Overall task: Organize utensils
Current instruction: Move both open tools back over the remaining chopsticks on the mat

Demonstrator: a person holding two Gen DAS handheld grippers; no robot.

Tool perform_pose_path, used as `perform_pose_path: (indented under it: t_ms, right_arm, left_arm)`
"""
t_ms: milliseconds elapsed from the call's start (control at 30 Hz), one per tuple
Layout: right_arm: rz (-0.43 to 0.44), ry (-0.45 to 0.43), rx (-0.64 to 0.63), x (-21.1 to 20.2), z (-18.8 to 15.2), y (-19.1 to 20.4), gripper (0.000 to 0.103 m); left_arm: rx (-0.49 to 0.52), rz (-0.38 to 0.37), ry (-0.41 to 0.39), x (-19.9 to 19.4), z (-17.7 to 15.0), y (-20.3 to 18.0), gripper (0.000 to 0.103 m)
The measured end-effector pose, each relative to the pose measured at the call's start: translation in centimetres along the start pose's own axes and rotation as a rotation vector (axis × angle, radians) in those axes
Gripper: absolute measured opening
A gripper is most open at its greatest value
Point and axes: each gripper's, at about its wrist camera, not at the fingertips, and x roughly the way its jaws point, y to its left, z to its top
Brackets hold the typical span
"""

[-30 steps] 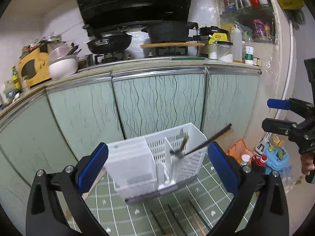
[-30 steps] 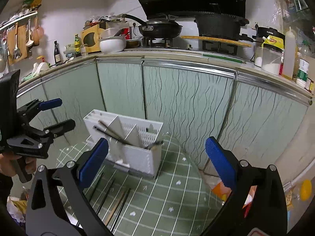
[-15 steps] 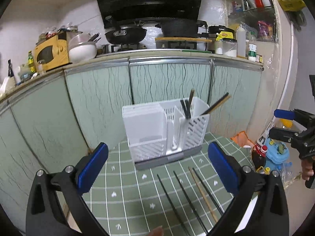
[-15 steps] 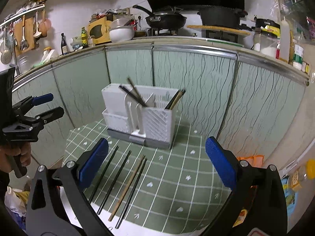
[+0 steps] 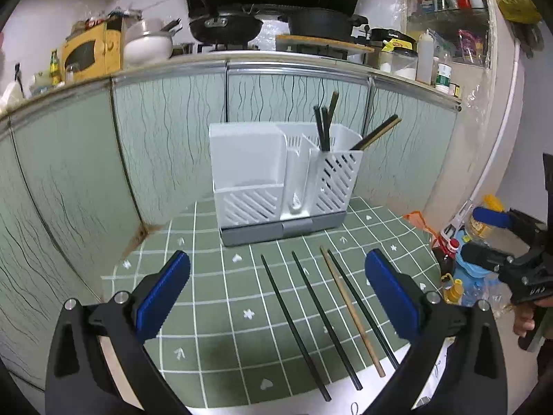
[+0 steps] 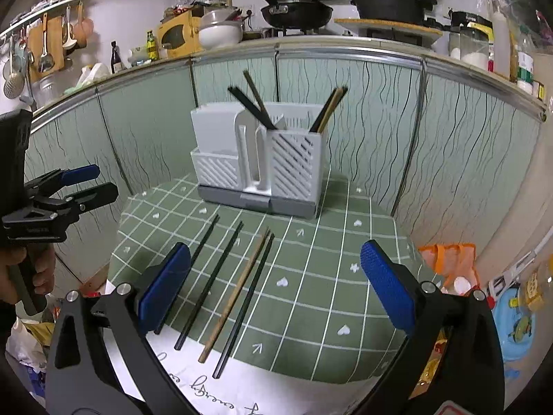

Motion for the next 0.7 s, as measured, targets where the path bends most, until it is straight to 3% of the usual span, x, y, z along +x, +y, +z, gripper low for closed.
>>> perform_pose_path:
  t_ms: [300,700]
  right_arm:
    - [-0.026,0.035,-0.023,2.0,-3.8,0.7,0.095]
    - [-0.057,0.102,-0.070,4.9,-8.0,2.2,0.095]
  left_arm:
    - [0.025,0.034,-0.017,0.8,-4.1,0.0,0.098]
    - [0.047,0.086,0.026,2.4,-8.7,-0.6,0.098]
